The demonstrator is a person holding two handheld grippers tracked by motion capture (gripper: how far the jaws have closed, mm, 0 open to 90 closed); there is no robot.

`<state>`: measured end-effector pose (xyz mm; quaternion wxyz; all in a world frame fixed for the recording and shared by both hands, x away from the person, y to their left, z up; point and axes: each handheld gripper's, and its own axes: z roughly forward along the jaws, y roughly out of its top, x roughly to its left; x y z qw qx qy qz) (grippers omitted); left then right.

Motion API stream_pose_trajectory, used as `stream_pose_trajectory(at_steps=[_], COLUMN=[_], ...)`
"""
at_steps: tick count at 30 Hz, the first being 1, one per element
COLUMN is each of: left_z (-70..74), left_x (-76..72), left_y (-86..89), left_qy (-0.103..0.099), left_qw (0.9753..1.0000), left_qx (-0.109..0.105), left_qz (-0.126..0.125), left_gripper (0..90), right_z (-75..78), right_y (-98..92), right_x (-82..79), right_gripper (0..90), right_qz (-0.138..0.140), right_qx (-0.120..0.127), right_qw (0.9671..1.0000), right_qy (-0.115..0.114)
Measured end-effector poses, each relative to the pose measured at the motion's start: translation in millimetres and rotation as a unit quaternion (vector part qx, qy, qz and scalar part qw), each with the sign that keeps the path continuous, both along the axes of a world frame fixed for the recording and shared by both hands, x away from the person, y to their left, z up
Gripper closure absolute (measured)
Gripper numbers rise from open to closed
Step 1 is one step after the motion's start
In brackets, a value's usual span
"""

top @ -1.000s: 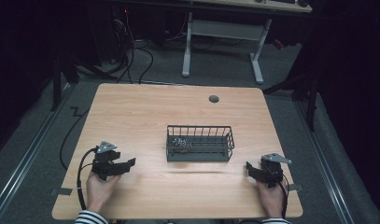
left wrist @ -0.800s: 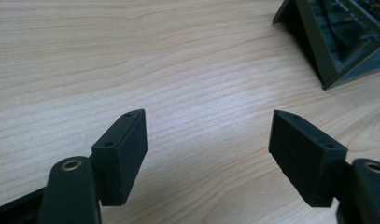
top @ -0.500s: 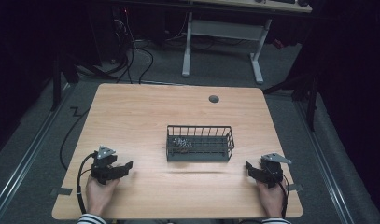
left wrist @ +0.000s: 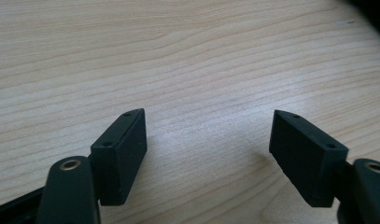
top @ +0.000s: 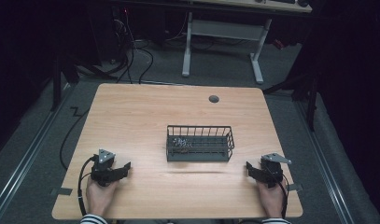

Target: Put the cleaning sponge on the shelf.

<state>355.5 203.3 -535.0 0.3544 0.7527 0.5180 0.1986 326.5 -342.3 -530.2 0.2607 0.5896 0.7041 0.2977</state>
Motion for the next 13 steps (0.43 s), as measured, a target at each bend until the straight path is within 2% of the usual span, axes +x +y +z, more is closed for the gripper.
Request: stream_pose_trajectory(at_steps=[4,5,13], left_z=[-1.7,-2.0,-2.1], left_x=[-1.7,-2.4,-2.6], left_y=[-1.3,-5.1,-5.8], left_qy=[-0.008,-0.010,-0.009], left_qw=[0.9999,0.9996,0.9997], left_qx=[0.008,0.025,0.024], left_qz=[0.002,0.002,0.003], left_gripper=[27.3,26.5,24.6], right_z=[0.0,0.0,0.0], right_y=[0.0,0.0,0.0], right_x=[0.0,0.0,0.1], right_gripper=[33.4,33.4,33.3], right_qz=[0.000,0.000,0.000], right_qx=[0.000,0.000,0.001], right_qw=[1.0000,1.0000,1.0000], right_qy=[0.000,0.000,0.000])
